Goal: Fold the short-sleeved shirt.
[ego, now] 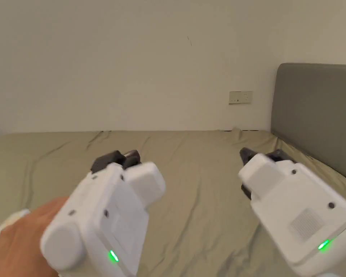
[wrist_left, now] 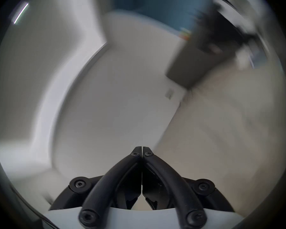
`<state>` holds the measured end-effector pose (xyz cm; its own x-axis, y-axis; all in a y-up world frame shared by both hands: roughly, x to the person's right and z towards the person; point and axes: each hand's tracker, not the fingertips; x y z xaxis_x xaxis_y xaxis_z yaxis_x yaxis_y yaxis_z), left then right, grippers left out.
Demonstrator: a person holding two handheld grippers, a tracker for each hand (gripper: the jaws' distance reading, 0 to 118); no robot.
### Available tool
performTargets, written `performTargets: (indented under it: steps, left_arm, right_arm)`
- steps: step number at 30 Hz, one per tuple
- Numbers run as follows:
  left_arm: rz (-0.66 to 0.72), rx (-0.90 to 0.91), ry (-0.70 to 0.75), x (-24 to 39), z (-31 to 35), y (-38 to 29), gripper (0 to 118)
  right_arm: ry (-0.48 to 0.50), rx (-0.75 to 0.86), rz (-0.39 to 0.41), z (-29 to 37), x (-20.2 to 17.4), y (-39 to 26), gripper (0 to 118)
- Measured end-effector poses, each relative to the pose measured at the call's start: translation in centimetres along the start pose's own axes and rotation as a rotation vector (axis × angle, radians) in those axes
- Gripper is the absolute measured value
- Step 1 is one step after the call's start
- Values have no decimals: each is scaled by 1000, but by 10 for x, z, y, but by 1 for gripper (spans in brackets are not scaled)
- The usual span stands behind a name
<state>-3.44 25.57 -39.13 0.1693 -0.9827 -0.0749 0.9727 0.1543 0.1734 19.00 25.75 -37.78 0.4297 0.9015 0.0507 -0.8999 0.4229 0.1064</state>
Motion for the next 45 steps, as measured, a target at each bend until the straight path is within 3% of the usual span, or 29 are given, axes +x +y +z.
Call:
performTargets:
  steps: [2, 4, 6, 7, 9, 11, 12, 13, 15, 17, 19, 21, 22, 23, 25, 28, 32, 37, 45]
  left_arm:
    - [-425, -36, 24, 28, -5, -3, 0]
    - [-662, -42, -27, 47, -11, -11, 0]
    - [-720, -39, -72, 61, -7, -21, 0]
    - [-670, -42, -74, 62, -7, -19, 0]
    - [-473, -63, -81, 56, -3, -20, 0]
    - [-352, -84, -36, 48, -6, -15, 0]
    - [-274, -118, 0, 43, -9, -11, 0]
    - [-117, -168, 43, 34, -11, -11, 0]
    - [294, -233, 67, 9, -16, -5, 0]
    - [741, -213, -22, -13, -11, -10, 0]
    - [1176, -93, -119, -27, -2, -25, 0]
    - [1553, -28, -172, -28, 2, -39, 7]
    - [1709, -37, -174, -24, 2, -45, 7]
    - [1710, -72, -148, -21, 2, -45, 7]
    - [1568, -137, -77, -14, 4, -33, 0]
    - [1437, -153, -67, -8, 3, -28, 0]
    - [1523, -130, -84, -11, 4, -33, 0]
    - [1450, -128, -69, -18, 5, -27, 0]
    - [1445, -102, -79, -25, 7, -24, 0]
  right_arm:
    - [48, -29, 272, 0, -22, 1, 2]
    - [83, -67, 587, -1, -46, -4, 2]
    - [104, -40, 856, 1, -68, -17, 2]
    - [134, -30, 907, 3, -72, -21, 2]
    - [167, -47, 808, 5, -72, -20, 2]
    - [149, -57, 625, 5, -63, -21, 2]
    - [96, -92, 489, 2, -57, -17, 2]
    - [56, -129, 307, 0, -49, -12, 2]
    - [-5, -173, -146, -2, -22, -6, 2]
    - [-26, -187, -559, 0, -2, -8, 2]
    - [4, -109, -877, 4, 14, -14, 2]
    - [-23, -41, -1089, 9, 16, -20, 2]
    - [-70, -42, -1128, 13, 13, -19, 2]
    - [-105, -68, -1109, 14, 12, -18, 2]
    - [-151, -91, -1046, 17, 10, -15, 2]
    - [-119, -80, -1001, 18, 9, -14, 2]
    - [-123, -81, -1031, 18, 11, -17, 2]
    - [-128, -75, -1033, 21, 14, -16, 2]
    - [-126, -78, -1037, 20, 17, -17, 2]
